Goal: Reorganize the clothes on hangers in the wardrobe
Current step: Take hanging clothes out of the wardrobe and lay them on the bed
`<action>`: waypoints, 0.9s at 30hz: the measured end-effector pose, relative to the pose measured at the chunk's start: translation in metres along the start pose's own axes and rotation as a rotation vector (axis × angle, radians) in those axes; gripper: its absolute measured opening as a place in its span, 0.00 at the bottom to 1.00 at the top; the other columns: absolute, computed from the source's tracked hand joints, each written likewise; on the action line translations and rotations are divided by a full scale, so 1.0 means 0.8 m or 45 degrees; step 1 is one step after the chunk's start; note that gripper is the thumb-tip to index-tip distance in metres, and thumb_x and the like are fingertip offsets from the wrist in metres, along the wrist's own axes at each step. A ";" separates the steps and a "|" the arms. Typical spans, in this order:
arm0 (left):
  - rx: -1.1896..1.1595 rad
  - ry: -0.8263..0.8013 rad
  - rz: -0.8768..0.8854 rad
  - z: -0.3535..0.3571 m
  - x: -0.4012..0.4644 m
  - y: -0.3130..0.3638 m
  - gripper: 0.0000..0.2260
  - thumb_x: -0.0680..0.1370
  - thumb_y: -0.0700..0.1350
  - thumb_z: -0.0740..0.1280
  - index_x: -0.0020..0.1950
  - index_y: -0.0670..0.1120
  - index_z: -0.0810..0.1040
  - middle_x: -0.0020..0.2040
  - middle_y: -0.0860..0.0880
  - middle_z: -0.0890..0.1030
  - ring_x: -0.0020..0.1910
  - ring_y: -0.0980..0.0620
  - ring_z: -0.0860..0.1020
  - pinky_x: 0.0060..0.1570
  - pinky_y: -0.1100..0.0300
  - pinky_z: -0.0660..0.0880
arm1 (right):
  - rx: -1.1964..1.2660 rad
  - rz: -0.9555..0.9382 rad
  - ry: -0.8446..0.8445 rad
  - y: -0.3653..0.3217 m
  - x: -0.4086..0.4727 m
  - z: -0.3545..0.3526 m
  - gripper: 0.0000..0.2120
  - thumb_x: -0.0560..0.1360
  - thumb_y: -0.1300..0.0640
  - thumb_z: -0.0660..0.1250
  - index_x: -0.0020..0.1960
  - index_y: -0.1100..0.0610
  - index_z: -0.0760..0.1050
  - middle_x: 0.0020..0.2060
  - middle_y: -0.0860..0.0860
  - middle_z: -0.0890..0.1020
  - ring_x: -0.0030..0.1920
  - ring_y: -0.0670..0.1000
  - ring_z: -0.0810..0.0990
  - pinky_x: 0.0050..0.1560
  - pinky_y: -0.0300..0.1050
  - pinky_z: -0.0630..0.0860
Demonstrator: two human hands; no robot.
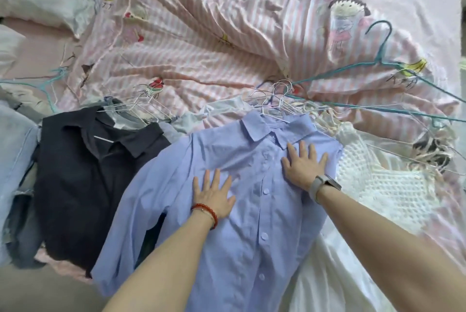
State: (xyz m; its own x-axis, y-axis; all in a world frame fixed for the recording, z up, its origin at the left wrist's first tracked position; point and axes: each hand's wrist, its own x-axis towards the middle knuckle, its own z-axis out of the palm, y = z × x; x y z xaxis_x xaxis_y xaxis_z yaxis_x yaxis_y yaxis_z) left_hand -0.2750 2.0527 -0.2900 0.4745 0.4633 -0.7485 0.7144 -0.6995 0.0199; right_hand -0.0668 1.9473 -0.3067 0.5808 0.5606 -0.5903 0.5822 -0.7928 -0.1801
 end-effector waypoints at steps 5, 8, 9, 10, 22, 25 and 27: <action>-0.250 0.275 0.060 -0.046 -0.009 -0.010 0.22 0.81 0.51 0.52 0.75 0.51 0.55 0.77 0.47 0.49 0.75 0.47 0.48 0.71 0.48 0.48 | 0.113 0.007 0.215 -0.035 -0.003 -0.030 0.21 0.79 0.51 0.50 0.71 0.53 0.57 0.74 0.56 0.53 0.74 0.58 0.47 0.69 0.66 0.45; -0.254 0.589 0.033 -0.069 -0.043 -0.032 0.21 0.81 0.49 0.52 0.74 0.50 0.57 0.76 0.48 0.53 0.74 0.50 0.51 0.71 0.48 0.49 | 0.109 -0.173 0.385 -0.088 -0.029 -0.046 0.21 0.79 0.53 0.53 0.71 0.56 0.60 0.73 0.56 0.59 0.73 0.57 0.52 0.70 0.62 0.50; -0.265 0.663 -0.009 -0.073 -0.059 -0.044 0.21 0.81 0.49 0.53 0.74 0.50 0.58 0.76 0.47 0.54 0.74 0.50 0.52 0.71 0.49 0.50 | 0.114 -0.246 0.425 -0.109 -0.042 -0.049 0.21 0.79 0.53 0.54 0.71 0.56 0.61 0.72 0.56 0.60 0.73 0.57 0.54 0.70 0.60 0.51; -0.291 0.725 -0.061 -0.073 -0.078 -0.057 0.21 0.80 0.48 0.53 0.73 0.49 0.58 0.75 0.47 0.56 0.74 0.50 0.53 0.71 0.49 0.51 | 0.129 -0.323 0.460 -0.130 -0.059 -0.049 0.21 0.78 0.54 0.55 0.71 0.57 0.61 0.72 0.57 0.62 0.73 0.57 0.55 0.70 0.59 0.52; -0.807 0.994 -0.835 0.219 -0.464 -0.179 0.20 0.79 0.45 0.58 0.71 0.47 0.65 0.72 0.46 0.64 0.66 0.45 0.68 0.64 0.53 0.64 | -0.111 -1.348 0.056 -0.311 -0.438 0.142 0.21 0.79 0.54 0.52 0.72 0.54 0.59 0.72 0.50 0.62 0.73 0.50 0.56 0.71 0.52 0.52; -0.882 1.107 -1.105 0.311 -0.572 -0.192 0.18 0.75 0.41 0.65 0.64 0.42 0.74 0.64 0.41 0.74 0.60 0.41 0.74 0.60 0.47 0.70 | -0.401 -1.726 -0.133 -0.333 -0.539 0.204 0.22 0.79 0.53 0.51 0.73 0.53 0.57 0.72 0.48 0.62 0.73 0.49 0.55 0.71 0.54 0.48; -0.855 1.116 -1.331 0.374 -0.641 -0.195 0.17 0.73 0.39 0.67 0.62 0.41 0.75 0.62 0.40 0.75 0.61 0.41 0.74 0.60 0.42 0.69 | -0.533 -1.909 -0.197 -0.351 -0.605 0.245 0.22 0.79 0.52 0.50 0.73 0.52 0.55 0.72 0.47 0.61 0.73 0.49 0.53 0.71 0.55 0.46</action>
State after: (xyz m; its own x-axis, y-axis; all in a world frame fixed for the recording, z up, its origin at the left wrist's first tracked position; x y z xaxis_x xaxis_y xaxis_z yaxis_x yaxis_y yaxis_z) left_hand -0.7836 1.7611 -0.1073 -0.4035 0.9150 -0.0044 0.8929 0.3948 0.2163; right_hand -0.6226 1.8516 -0.1247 -0.6986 0.6982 -0.1563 0.6802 0.5804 -0.4477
